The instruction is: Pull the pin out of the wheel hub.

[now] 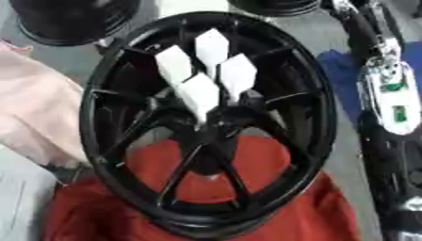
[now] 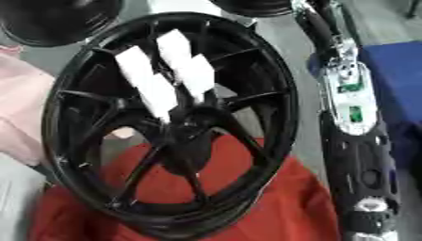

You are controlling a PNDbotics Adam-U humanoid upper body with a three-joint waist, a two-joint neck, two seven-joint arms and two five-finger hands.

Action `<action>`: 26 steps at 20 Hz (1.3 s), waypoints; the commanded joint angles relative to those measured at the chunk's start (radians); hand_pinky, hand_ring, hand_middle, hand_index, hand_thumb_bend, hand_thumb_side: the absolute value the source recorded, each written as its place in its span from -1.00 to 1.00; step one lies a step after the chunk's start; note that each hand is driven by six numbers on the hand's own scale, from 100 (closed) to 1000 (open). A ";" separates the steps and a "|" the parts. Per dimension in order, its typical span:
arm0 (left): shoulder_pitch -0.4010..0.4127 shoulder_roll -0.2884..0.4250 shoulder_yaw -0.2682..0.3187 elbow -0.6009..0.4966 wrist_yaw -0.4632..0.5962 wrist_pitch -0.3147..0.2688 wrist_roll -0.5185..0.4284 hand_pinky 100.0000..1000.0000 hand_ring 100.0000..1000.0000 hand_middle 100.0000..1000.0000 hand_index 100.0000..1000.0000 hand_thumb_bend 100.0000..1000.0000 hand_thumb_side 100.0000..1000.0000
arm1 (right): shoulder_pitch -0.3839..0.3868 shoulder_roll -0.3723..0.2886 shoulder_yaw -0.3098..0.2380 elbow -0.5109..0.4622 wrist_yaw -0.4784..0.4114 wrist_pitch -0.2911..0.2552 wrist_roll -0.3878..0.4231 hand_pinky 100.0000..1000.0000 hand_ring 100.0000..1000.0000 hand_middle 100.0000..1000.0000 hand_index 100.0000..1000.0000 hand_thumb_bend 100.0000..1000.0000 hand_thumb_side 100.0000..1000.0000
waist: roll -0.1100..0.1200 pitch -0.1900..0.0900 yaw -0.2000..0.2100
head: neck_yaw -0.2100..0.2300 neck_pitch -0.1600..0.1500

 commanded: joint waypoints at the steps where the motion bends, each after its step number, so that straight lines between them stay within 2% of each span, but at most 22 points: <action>1: -0.005 0.030 0.007 -0.017 -0.005 -0.001 -0.003 0.27 0.10 0.00 0.27 -0.18 0.18 | -0.015 -0.026 -0.002 -0.023 0.003 -0.002 0.003 0.87 0.53 0.24 0.27 -1.00 -0.01 | -0.007 -0.005 -0.001 | 0.006 -0.015; 10: -0.006 0.029 0.006 -0.017 -0.007 -0.001 -0.003 0.27 0.10 0.00 0.27 -0.18 0.18 | -0.017 -0.027 0.004 -0.026 0.003 -0.005 0.010 0.87 0.53 0.24 0.27 -1.00 -0.02 | -0.008 -0.004 0.003 | 0.017 -0.018; 15: -0.007 0.031 0.010 -0.018 -0.006 -0.002 0.000 0.27 0.10 0.00 0.27 -0.18 0.18 | -0.045 -0.043 0.023 -0.059 -0.003 -0.016 0.044 0.87 0.54 0.25 0.28 -1.00 -0.09 | -0.011 -0.003 0.010 | 0.026 -0.022; 21: -0.001 0.042 0.012 -0.017 -0.010 -0.001 0.002 0.27 0.10 0.00 0.27 -0.18 0.18 | -0.106 -0.162 0.069 -0.044 -0.070 -0.042 0.108 0.86 0.54 0.26 0.29 -1.00 -0.18 | -0.024 -0.008 0.008 | 0.030 -0.022; 22: 0.001 0.045 0.012 -0.017 -0.010 -0.001 0.002 0.27 0.10 0.00 0.27 -0.18 0.18 | -0.118 -0.187 0.084 -0.039 -0.081 -0.049 0.122 0.85 0.54 0.26 0.29 -1.00 -0.18 | -0.026 -0.009 0.007 | 0.031 -0.022; 23: 0.002 0.048 0.012 -0.017 -0.011 -0.001 0.002 0.27 0.10 0.00 0.27 -0.19 0.17 | -0.130 -0.213 0.101 -0.033 -0.090 -0.058 0.136 0.85 0.54 0.26 0.30 -1.00 -0.07 | -0.029 -0.010 0.006 | 0.032 -0.021; 24: 0.004 0.051 0.012 -0.017 -0.012 -0.001 0.002 0.27 0.10 0.00 0.27 -0.18 0.18 | -0.144 -0.240 0.122 -0.028 -0.094 -0.068 0.152 0.84 0.54 0.25 0.30 -1.00 -0.21 | -0.032 -0.011 0.004 | 0.034 -0.020; 26: 0.008 0.057 0.013 -0.016 -0.015 -0.001 0.003 0.28 0.10 0.00 0.27 -0.19 0.18 | -0.172 -0.291 0.166 -0.016 -0.094 -0.089 0.183 0.84 0.54 0.27 0.30 -1.00 -0.22 | -0.037 -0.012 0.000 | 0.036 -0.019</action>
